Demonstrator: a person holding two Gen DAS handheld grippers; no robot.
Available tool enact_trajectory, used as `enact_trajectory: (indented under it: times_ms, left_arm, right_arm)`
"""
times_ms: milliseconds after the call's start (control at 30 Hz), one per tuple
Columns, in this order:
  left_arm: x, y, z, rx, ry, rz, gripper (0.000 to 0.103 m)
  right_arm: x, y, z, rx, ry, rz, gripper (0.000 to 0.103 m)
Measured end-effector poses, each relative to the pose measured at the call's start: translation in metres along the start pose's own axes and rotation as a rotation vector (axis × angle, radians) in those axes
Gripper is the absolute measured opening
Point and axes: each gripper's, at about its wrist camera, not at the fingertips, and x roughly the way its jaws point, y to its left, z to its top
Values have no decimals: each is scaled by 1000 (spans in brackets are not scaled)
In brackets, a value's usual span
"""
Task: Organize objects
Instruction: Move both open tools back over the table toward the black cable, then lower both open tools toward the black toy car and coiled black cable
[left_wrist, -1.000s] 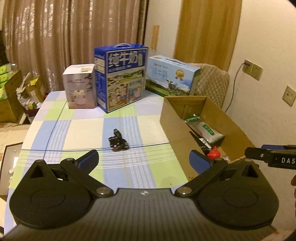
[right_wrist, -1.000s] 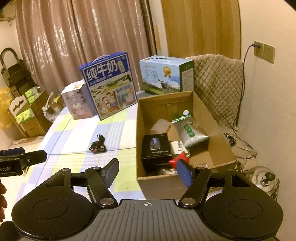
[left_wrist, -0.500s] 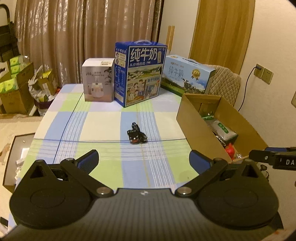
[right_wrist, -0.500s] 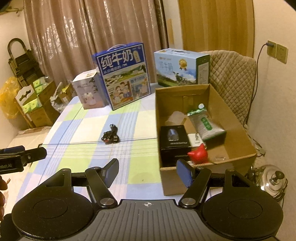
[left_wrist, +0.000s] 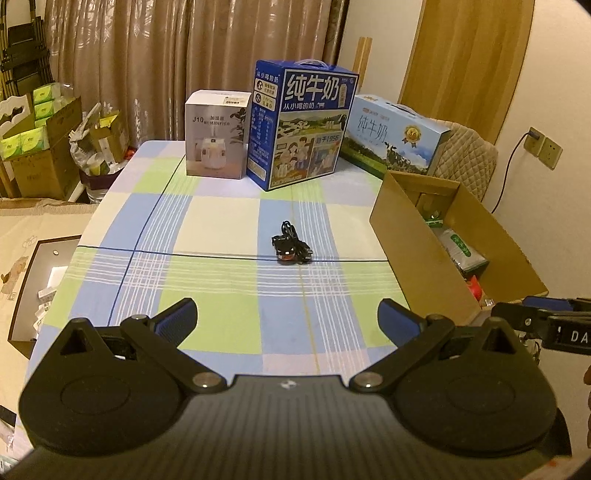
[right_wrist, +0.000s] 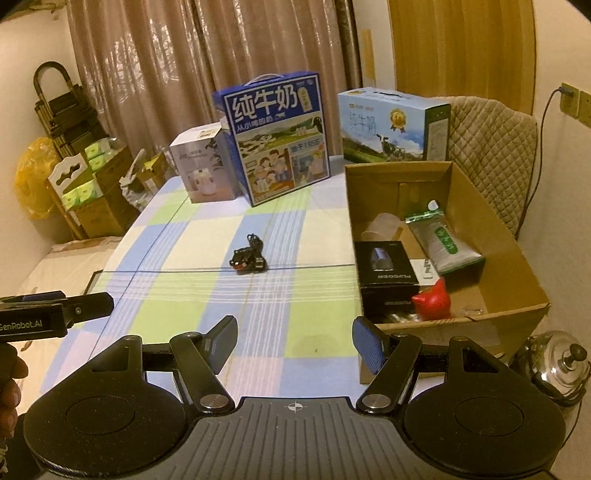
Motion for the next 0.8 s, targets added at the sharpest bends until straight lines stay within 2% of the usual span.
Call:
enact_trajectory:
  times_ms: [267,800]
  left_arm:
    - [6,3,-1,-11,14,-6,102]
    - [36,24,3,-30,43,37,102]
  right_arm:
    - [9,3,0,1,11,14,66]
    - [44,14,1,-30,32,77,66]
